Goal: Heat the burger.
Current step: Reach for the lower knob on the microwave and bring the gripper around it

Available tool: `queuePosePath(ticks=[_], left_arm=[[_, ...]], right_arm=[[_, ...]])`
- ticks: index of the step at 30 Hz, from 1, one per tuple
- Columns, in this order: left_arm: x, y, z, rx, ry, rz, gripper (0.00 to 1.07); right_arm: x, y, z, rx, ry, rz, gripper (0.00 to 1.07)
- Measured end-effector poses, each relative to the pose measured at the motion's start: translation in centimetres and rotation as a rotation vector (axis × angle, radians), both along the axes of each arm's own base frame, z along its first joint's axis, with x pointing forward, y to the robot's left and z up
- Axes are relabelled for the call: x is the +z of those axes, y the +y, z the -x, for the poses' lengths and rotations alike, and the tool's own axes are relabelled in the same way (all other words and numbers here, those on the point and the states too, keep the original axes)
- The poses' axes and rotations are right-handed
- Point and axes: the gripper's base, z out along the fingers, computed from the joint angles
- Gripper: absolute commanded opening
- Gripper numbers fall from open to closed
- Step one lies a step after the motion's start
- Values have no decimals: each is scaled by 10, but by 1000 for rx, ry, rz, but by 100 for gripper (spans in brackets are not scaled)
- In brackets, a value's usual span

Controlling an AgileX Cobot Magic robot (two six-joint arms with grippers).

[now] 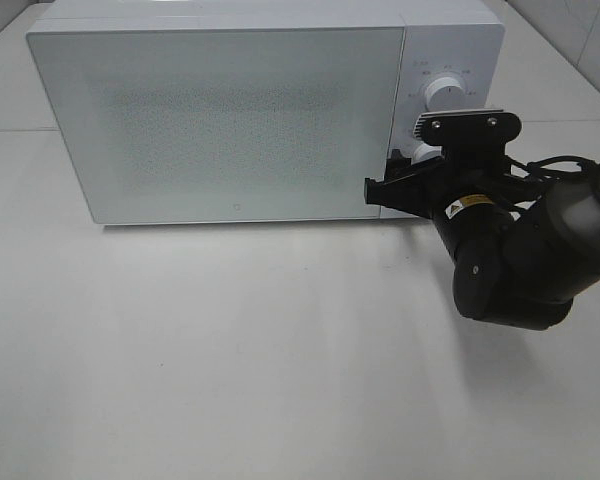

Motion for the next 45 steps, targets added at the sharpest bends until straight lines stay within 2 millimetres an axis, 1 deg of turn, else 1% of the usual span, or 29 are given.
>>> queuePosePath(ticks=[2, 3, 5, 6, 7, 8, 9, 10, 11, 12, 13, 15, 23, 26, 27, 29, 30, 31, 32, 33, 34, 35, 36, 37, 38, 39, 40, 42, 45], left_arm=[[0, 0, 0, 0, 0, 0, 98], [0, 0, 0, 0, 0, 0, 98], [0, 0, 0, 0, 0, 0, 98], [0, 0, 0, 0, 0, 0, 98], [0, 0, 0, 0, 0, 0, 98], [0, 0, 0, 0, 0, 0, 98], [0, 0, 0, 0, 0, 0, 98], [0, 0, 0, 0, 0, 0, 98], [0, 0, 0, 0, 0, 0, 98], [0, 0, 0, 0, 0, 0, 98], [0, 0, 0, 0, 0, 0, 98], [0, 0, 0, 0, 0, 0, 98], [0, 0, 0, 0, 0, 0, 98], [0, 0, 0, 0, 0, 0, 98], [0, 0, 0, 0, 0, 0, 98], [0, 0, 0, 0, 0, 0, 98], [0, 0, 0, 0, 0, 0, 98], [0, 0, 0, 0, 0, 0, 98], [0, 0, 0, 0, 0, 0, 98], [0, 0, 0, 0, 0, 0, 98], [0, 0, 0, 0, 0, 0, 98], [0, 0, 0, 0, 0, 0, 98], [0, 0, 0, 0, 0, 0, 98], [0, 0, 0, 0, 0, 0, 98], [0, 0, 0, 0, 0, 0, 98], [0, 0, 0, 0, 0, 0, 98], [0, 0, 0, 0, 0, 0, 98], [0, 0, 0, 0, 0, 0, 98], [0, 0, 0, 0, 0, 0, 98]], right_arm=[[0, 0, 0, 1, 0, 0, 59], [0, 0, 0, 1, 0, 0, 59], [0, 0, 0, 1, 0, 0, 38], [0, 0, 0, 1, 0, 0, 38], [0, 0, 0, 1, 0, 0, 32], [0, 0, 0, 1, 0, 0, 32], [0, 0, 0, 1, 0, 0, 20], [0, 0, 0, 1, 0, 0, 16], [0, 0, 0, 1, 0, 0, 16], [0, 0, 0, 1, 0, 0, 8], [0, 0, 0, 1, 0, 0, 6], [0, 0, 0, 1, 0, 0, 4], [0, 0, 0, 0, 0, -6, 6], [0, 0, 0, -5, -1, -60, 6], [0, 0, 0, -12, -3, -137, 6], [0, 0, 0, -18, -4, -193, 6], [0, 0, 0, -29, -5, -302, 7], [0, 0, 0, -29, -5, -302, 7], [0, 0, 0, -36, -7, -368, 7], [0, 0, 0, -50, -8, -490, 7], [0, 0, 0, -50, -8, -490, 7], [0, 0, 1, -64, -9, -630, 7], [0, 0, 1, -71, -10, -702, 7], [0, 0, 1, -71, -10, -702, 7], [0, 0, 1, -79, -14, -826, 7], [0, 0, 1, -84, -13, -889, 7], [0, 0, 1, -84, -13, -889, 7], [0, 1, 2, -91, -12, -1034, 7], [0, 1, 2, -98, -12, -1117, 7]])
